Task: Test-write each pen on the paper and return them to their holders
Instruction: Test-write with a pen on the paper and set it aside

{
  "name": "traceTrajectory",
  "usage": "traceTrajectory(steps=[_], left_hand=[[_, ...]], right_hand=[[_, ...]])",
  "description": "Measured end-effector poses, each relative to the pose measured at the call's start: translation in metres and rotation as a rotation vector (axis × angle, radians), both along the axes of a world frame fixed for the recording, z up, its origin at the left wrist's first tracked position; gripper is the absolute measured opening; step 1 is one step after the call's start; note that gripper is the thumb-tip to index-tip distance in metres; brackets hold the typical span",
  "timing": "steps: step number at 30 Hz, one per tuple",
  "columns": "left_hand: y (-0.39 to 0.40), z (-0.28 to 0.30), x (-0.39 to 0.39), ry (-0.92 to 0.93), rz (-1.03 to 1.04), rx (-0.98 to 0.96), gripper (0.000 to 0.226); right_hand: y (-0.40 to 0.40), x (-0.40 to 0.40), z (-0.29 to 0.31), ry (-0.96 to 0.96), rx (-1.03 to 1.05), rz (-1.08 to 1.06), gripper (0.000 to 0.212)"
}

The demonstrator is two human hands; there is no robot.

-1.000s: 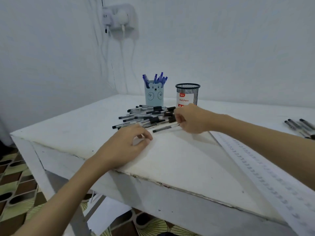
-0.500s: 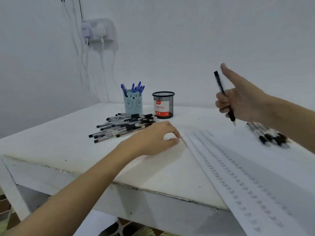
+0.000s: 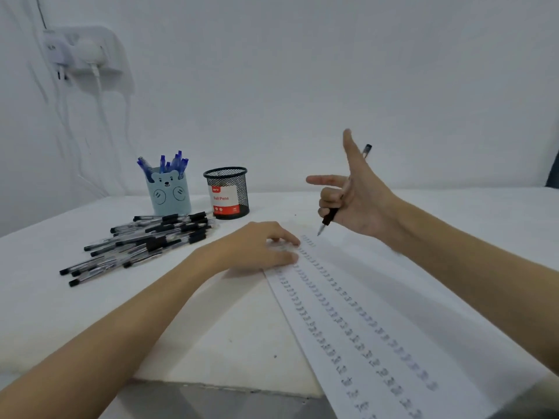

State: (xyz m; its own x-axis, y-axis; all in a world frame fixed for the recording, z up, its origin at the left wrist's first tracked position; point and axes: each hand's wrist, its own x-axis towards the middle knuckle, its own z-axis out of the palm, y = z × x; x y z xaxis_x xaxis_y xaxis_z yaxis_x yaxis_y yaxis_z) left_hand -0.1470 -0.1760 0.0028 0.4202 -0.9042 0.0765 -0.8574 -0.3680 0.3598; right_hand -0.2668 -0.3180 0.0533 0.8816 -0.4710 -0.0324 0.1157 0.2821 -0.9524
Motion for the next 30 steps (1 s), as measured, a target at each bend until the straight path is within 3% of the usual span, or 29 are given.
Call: traceTrajectory(steps=[3, 9, 13, 18, 22, 25, 30], left_hand=[[0.009, 0.005, -0.001, -0.005, -0.004, -0.005, 0.030], [0.014, 0.024, 0.001, -0.055, -0.010, 0.119, 0.031], [0.005, 0.026, 0.003, -0.083, -0.012, 0.166, 0.039], [-0.007, 0.024, 0.020, -0.054, -0.031, 0.192, 0.054], [-0.004, 0.007, 0.034, 0.049, -0.083, 0.097, 0.055], [0.000, -0.003, 0.041, 0.148, -0.133, 0.034, 0.064], [0.001, -0.005, 0.047, 0.133, -0.130, 0.012, 0.051]], right_hand=[[-0.008, 0.007, -0.008, 0.009, -0.065, 0.044, 0.041], [-0.014, 0.011, -0.004, 0.245, -0.451, 0.127, 0.063], [-0.014, 0.020, -0.009, 0.198, -0.768, -0.043, 0.028], [0.001, 0.036, -0.041, 0.165, -0.690, -0.056, 0.043], [0.013, 0.040, -0.060, 0.084, -0.789, -0.106, 0.038], [0.012, 0.043, -0.065, 0.006, -0.849, -0.151, 0.048], [0.012, 0.046, -0.068, -0.032, -0.915, -0.144, 0.054]])
